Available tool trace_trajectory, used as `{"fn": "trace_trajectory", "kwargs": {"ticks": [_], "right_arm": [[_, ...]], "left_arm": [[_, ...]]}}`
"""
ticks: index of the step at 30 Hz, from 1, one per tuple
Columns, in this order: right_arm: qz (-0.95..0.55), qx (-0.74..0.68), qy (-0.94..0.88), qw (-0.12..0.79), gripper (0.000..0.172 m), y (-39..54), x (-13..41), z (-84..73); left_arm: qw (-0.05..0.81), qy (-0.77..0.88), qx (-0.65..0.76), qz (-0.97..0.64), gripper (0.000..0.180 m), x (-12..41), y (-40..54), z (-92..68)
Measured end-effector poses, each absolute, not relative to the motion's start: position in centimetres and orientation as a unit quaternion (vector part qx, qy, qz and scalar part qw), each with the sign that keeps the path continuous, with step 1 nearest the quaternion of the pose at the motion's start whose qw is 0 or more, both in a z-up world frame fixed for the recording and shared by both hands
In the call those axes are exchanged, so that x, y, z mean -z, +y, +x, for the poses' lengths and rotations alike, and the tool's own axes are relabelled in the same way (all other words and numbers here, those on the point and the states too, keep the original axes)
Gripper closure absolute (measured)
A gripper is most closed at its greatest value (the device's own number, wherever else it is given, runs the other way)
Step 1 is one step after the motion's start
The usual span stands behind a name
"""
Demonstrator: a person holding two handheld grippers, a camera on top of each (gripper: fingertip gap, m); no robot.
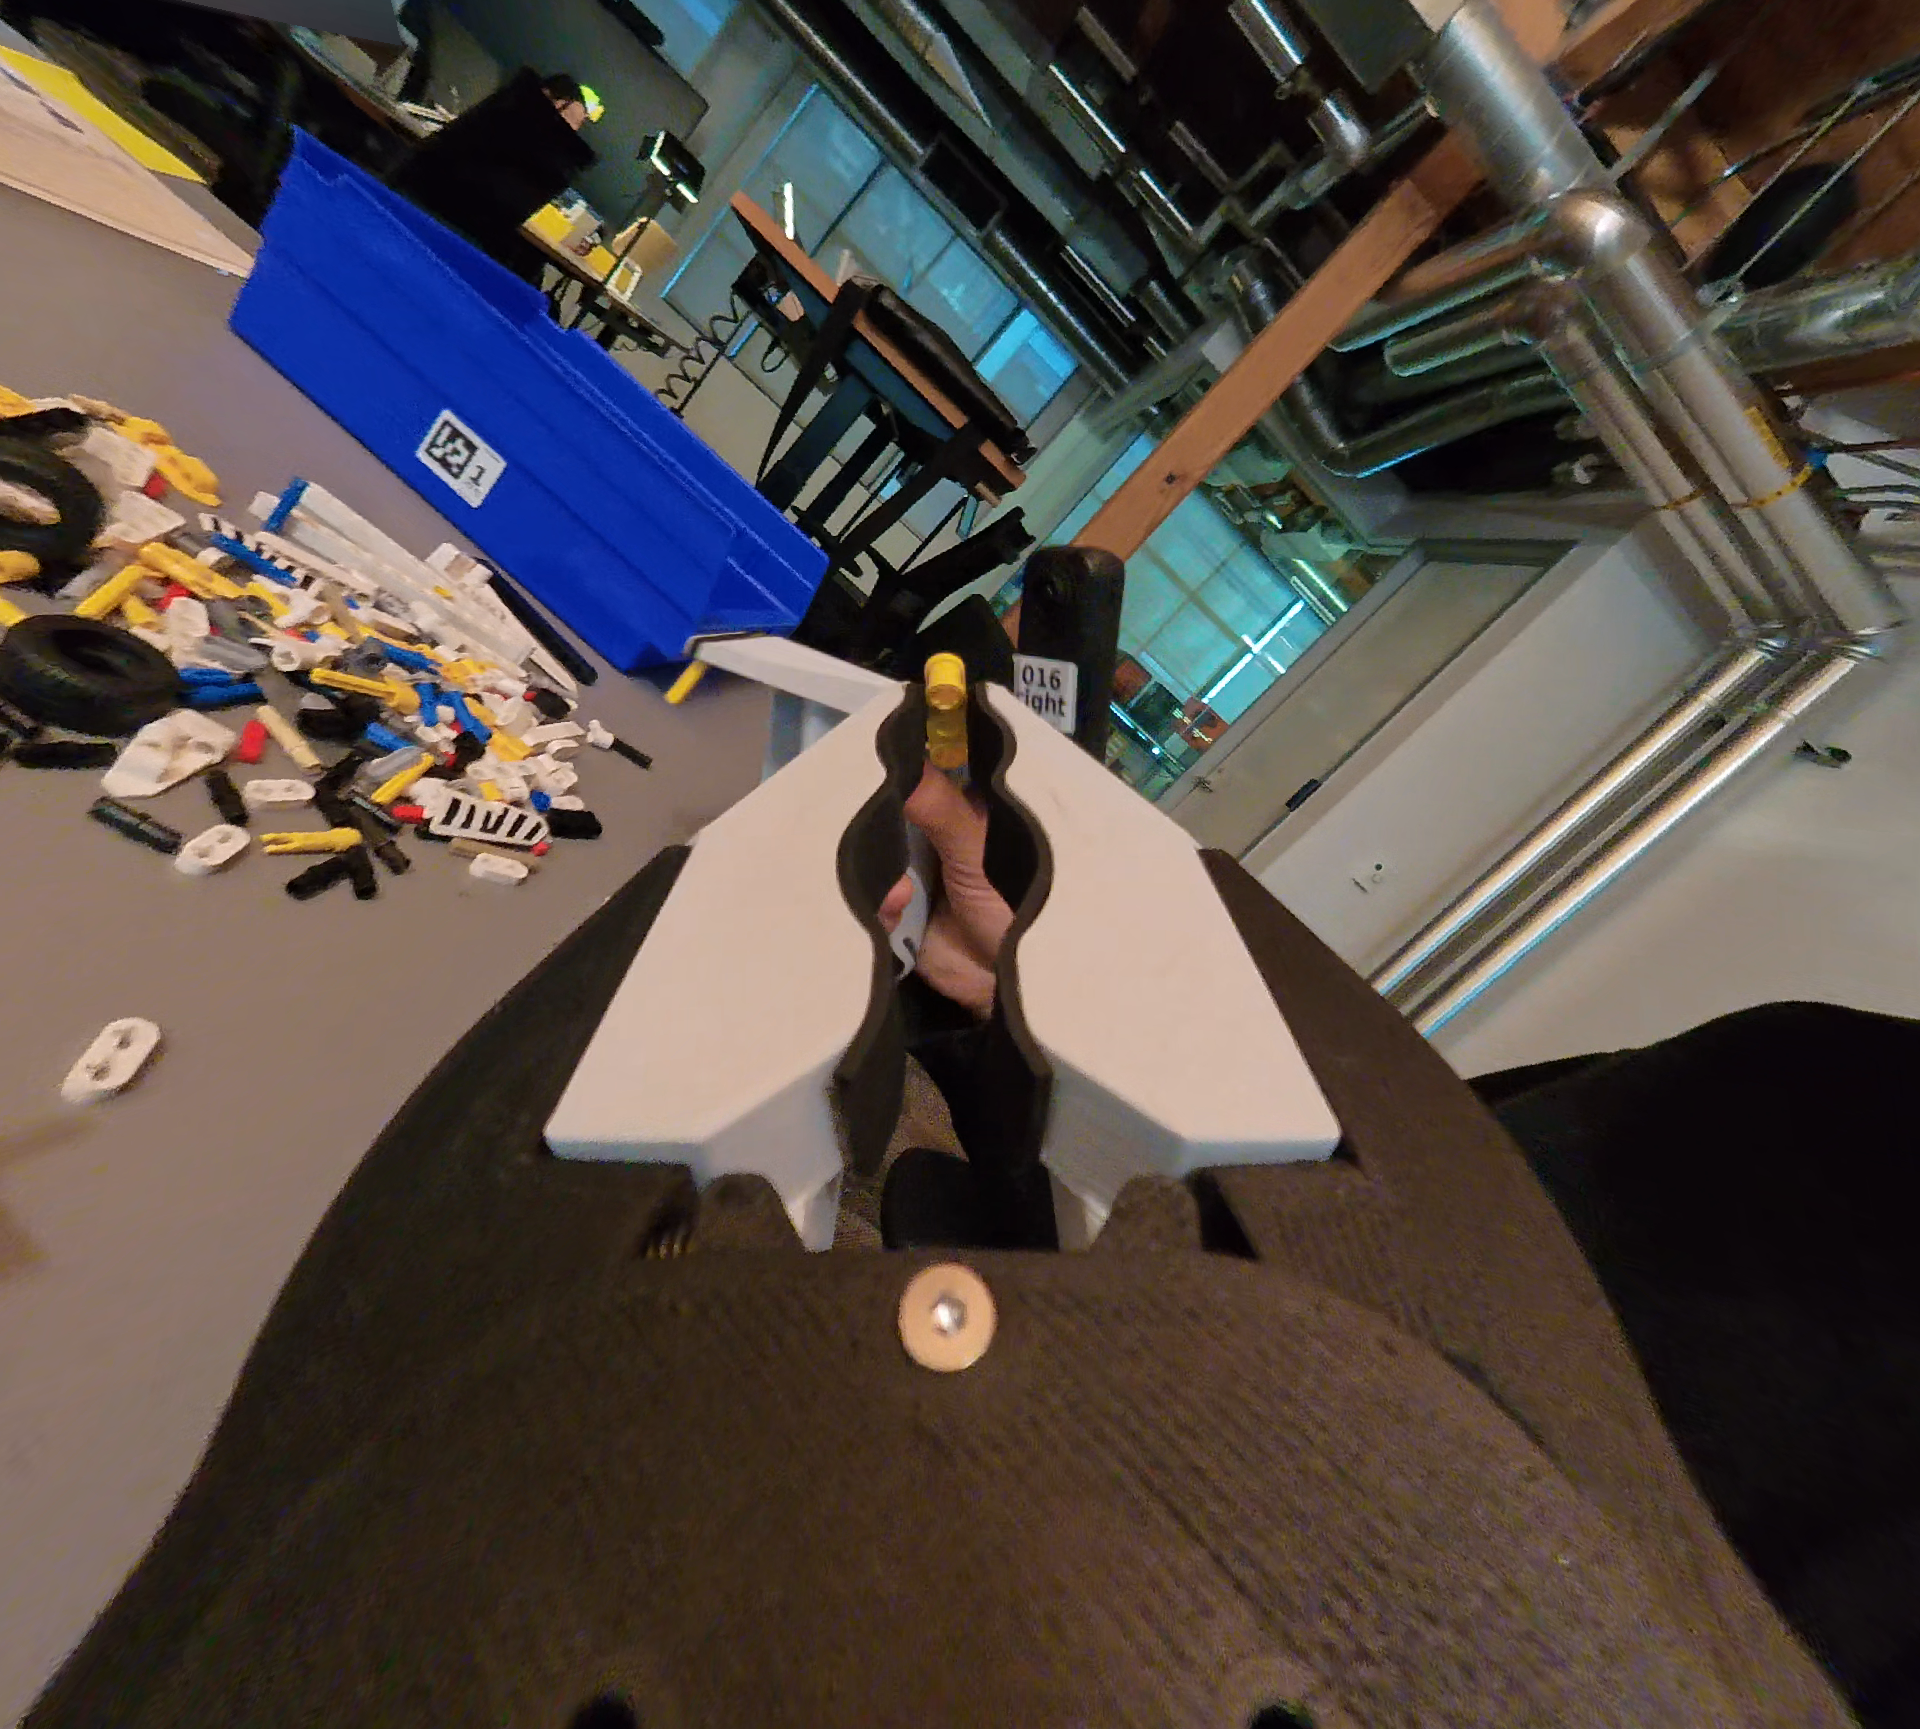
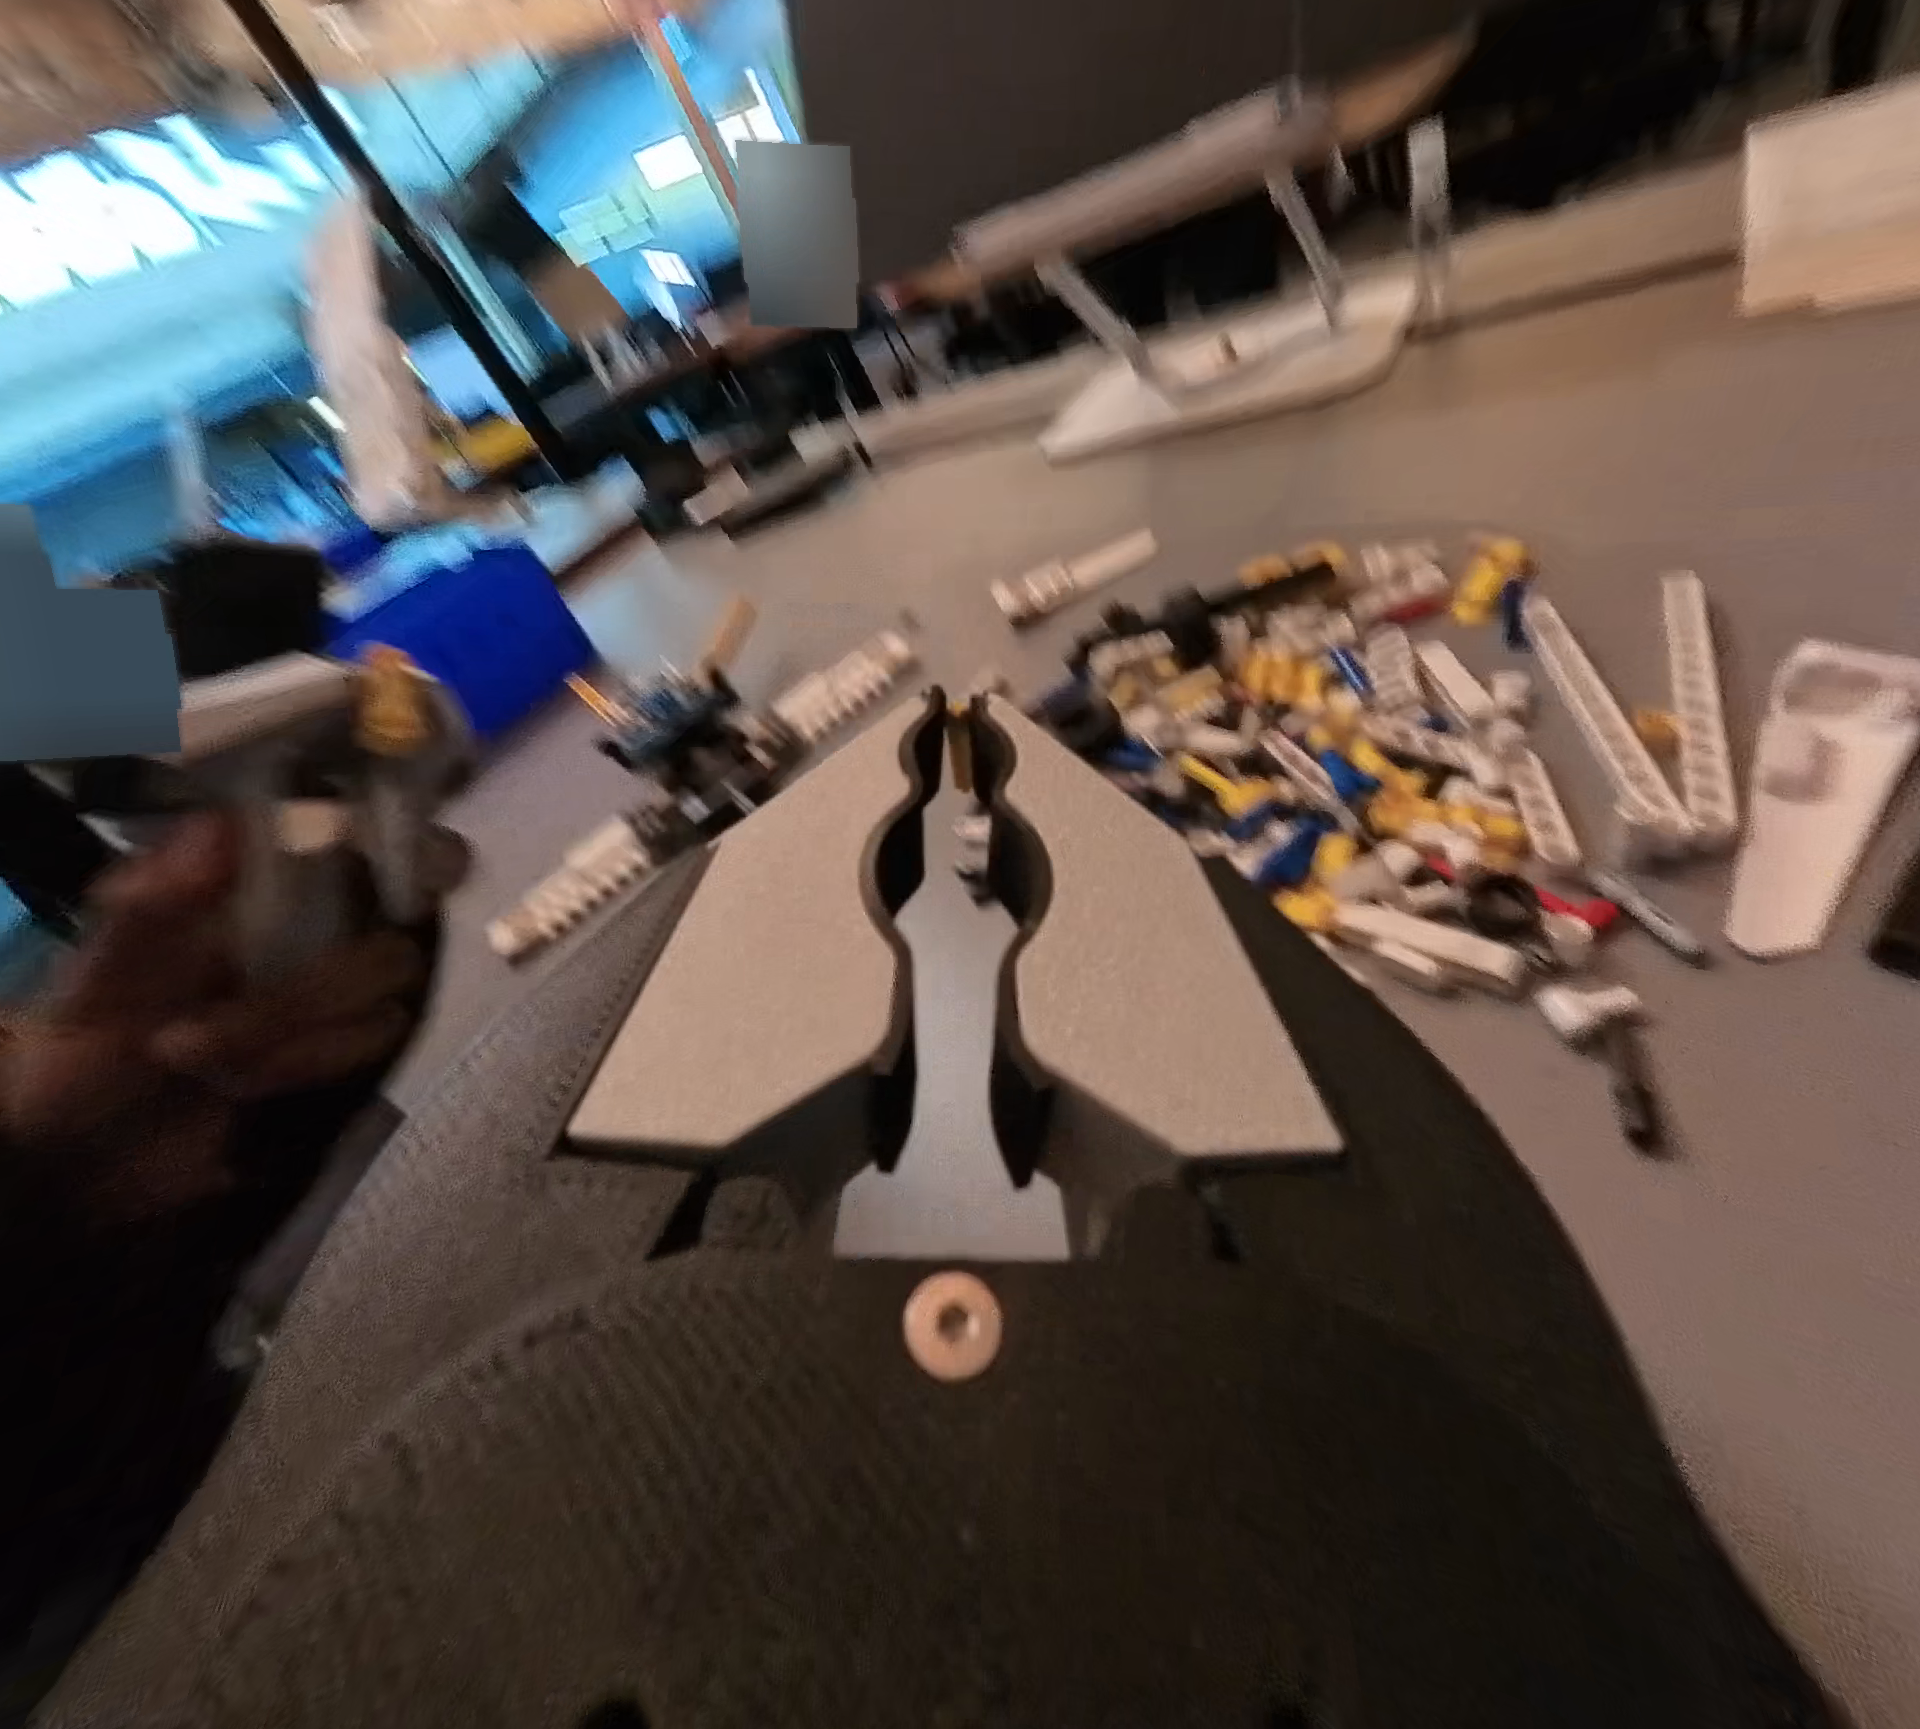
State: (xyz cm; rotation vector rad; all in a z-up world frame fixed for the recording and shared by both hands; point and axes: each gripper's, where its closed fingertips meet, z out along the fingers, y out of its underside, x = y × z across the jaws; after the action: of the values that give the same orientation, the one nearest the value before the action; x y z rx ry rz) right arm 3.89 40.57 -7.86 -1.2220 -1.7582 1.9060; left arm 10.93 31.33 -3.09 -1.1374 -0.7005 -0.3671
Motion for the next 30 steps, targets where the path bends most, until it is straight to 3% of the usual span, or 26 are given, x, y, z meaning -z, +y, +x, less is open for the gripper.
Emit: {"fn": "trace_trajectory", "kwargs": {"ticks": [4, 11, 14, 21, 30], "right_arm": [[-0.438, -0.573, -0.678, 0.146, 0.169, 40.2, 10.7, 0.7], [-0.432, -0.490, -0.754, 0.073, 0.169, 36.1, 13.6, -3.2], [-0.441, -0.459, -0.771, 0.040, 0.153, 35.3, 15.2, -3.5], [-0.383, -0.553, -0.735, 0.085, 0.148, 36.4, 9.8, -1.2], [-0.076, -0.602, -0.792, 0.068, 0.140, 28.9, 5.3, 10.1]], "left_arm": [[0.768, -0.334, 0.177, -0.518, 0.176, 3.7, 30.7, 10.8], [0.762, -0.344, 0.176, -0.520, 0.176, 4.2, 30.1, 11.2], [0.759, -0.348, 0.168, -0.524, 0.176, 4.5, 29.6, 11.2], [0.757, -0.363, 0.171, -0.515, 0.176, 5.5, 28.7, 10.4], [0.789, -0.370, 0.246, -0.425, 0.176, 4.4, 27.2, 9.9]]}}
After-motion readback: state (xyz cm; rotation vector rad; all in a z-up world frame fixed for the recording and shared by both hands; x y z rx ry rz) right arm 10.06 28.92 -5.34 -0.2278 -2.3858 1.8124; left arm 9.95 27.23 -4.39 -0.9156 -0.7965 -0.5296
